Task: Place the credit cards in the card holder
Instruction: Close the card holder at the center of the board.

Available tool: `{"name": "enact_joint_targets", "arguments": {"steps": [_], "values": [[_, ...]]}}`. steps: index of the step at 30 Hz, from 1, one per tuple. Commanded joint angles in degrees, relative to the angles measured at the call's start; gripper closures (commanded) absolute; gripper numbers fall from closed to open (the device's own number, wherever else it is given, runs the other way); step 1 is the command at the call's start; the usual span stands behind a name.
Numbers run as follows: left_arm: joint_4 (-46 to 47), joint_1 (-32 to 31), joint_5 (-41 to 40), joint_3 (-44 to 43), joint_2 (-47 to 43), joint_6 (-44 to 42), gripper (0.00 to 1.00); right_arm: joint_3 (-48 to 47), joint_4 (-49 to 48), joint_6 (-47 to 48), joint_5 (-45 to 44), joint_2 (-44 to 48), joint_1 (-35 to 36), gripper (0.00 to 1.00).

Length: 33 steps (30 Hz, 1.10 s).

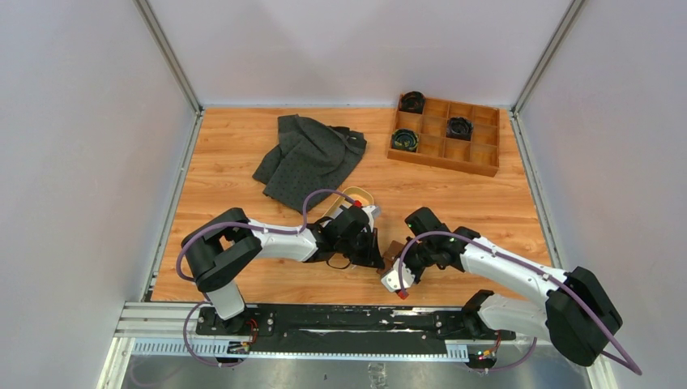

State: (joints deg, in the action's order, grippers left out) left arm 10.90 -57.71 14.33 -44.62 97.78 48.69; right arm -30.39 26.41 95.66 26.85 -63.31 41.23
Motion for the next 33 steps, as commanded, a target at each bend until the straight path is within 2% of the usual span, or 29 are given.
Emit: {"name": "enact_joint_targets", "arguments": {"steps": [1,18,33], "values": [[-2.20,0.76,-3.71,1.40,1.76,-1.09,1.00,2.52,10.48,0.36,0.82,-2.87,1.32,1.00],[-2.23,1.02,-3.30,0.46,1.39,-1.55,1.00,1.51,15.91,4.46,1.07,-9.39,2.20,1.00],[-2.23,1.42,-3.39,0.24,1.53,-1.75,1.00,2.13,19.44,4.72,-0.83,-9.21,4.82,1.00]]}}
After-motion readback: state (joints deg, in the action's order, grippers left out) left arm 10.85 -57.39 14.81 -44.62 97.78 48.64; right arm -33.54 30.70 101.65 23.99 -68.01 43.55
